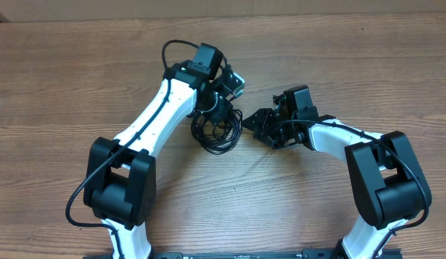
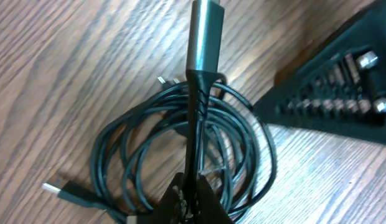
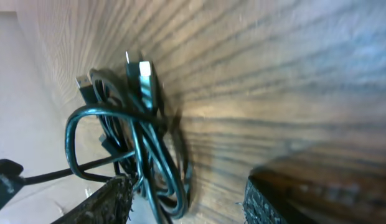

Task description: Untangle cables

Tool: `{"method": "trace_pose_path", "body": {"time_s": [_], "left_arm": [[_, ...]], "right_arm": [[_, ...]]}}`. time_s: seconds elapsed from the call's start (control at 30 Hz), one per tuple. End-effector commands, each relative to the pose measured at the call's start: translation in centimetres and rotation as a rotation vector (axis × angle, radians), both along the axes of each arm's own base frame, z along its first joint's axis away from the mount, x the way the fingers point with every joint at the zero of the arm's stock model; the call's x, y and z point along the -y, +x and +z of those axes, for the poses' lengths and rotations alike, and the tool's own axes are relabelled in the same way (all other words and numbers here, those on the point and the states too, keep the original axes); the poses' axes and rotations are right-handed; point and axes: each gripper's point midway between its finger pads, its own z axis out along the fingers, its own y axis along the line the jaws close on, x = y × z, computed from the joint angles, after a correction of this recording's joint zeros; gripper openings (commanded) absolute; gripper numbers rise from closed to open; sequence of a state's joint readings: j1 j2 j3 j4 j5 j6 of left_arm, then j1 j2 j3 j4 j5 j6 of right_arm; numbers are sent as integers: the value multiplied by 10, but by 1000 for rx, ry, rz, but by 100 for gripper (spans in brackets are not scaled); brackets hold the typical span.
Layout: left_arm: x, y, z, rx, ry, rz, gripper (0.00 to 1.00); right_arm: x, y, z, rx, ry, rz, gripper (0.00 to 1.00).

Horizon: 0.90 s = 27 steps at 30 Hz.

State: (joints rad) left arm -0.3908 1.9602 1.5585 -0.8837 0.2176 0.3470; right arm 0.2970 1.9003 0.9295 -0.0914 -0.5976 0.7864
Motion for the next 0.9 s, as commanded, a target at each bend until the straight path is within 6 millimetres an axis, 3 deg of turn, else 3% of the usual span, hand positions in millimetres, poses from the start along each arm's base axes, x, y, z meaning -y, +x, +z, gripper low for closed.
{"method": "trace_pose_path", "body": {"time_s": [0.0, 0.13, 0.3, 0.47, 0.57, 0.73, 0.87], "left_arm": [[-13, 10, 1, -11, -22, 57, 4], [-23, 13, 1, -37, -34, 150, 20], [-24, 10, -3, -49, -31, 156, 23], [-23, 8, -12, -59, -34, 175, 37], [-21, 10, -14, -71, -59, 254, 34], [-7, 13, -12, -49, -87, 232, 35], [-7, 15, -19, -12, -21, 220, 36]], "right_arm": [[19, 3, -22, 0, -104, -56, 56], [19, 4, -21, 4, -103, -56, 56], [19, 4, -21, 4, -103, -57, 56], [21, 13, -19, 45, -117, -75, 56], [25, 20, -19, 75, -140, -96, 55], [24, 20, -19, 78, -141, -97, 55], [24, 19, -20, 72, -143, -95, 55]]}}
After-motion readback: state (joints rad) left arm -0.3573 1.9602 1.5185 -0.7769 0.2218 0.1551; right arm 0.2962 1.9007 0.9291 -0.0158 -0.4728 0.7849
